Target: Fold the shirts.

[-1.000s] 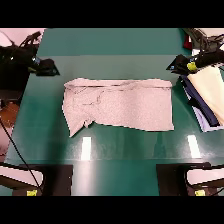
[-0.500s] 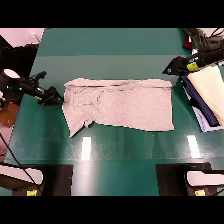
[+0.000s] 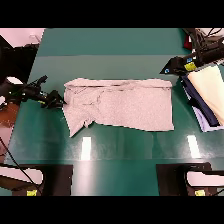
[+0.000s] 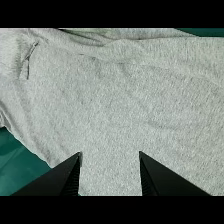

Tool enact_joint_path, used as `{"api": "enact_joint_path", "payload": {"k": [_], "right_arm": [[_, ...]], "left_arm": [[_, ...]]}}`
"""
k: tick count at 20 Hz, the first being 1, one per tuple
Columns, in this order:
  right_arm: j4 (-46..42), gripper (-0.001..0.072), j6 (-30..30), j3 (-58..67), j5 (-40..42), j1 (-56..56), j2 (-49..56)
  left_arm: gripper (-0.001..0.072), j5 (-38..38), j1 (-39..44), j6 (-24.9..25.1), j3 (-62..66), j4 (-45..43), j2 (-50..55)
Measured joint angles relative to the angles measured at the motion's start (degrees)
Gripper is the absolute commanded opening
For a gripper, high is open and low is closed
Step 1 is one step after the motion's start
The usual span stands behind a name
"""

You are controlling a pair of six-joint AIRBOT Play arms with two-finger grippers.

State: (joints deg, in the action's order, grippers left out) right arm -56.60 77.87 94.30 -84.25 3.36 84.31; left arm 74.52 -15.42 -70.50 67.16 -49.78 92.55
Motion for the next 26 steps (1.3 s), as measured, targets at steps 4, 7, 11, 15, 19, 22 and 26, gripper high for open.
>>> {"api": "enact_joint_path", "payload": {"k": [4, 7, 11, 15, 19, 22, 26], "right_arm": [[0.0, 0.0407, 0.0, 0.0, -0.3, 0.0, 0.0], [0.0, 0.0408, 0.0, 0.0, -0.6, 0.0, 0.0], [0.0, 0.0407, 0.0, 0.0, -1.1, 0.0, 0.0], [0.0, 0.0407, 0.0, 0.0, -1.7, 0.0, 0.0], [0.0, 0.0407, -0.1, -2.6, -4.3, 0.7, -1.2], [-0.4, 0.0408, -1.1, -12.5, -4.1, 3.7, -5.5], [-0.6, 0.0563, -2.0, -32.8, 0.1, 12.1, -13.6]], "left_arm": [[0.0398, -0.2, 0.0, 0.8, -0.2, -3.0, -3.5], [0.0397, -1.6, 0.0, 1.2, -2.5, -4.2, -4.5], [0.0397, -5.7, 0.3, 1.4, -6.7, -2.5, -4.9], [0.0147, -8.8, 1.7, 1.7, -8.9, -0.3, -5.0], [0.0019, -10.1, 2.5, 1.9, -9.2, 1.0, -4.9], [0.0020, -8.2, 2.6, 1.9, -7.8, 1.2, -6.3], [0.0020, -6.9, 2.7, 2.0, -5.9, 0.5, -10.5]]}}
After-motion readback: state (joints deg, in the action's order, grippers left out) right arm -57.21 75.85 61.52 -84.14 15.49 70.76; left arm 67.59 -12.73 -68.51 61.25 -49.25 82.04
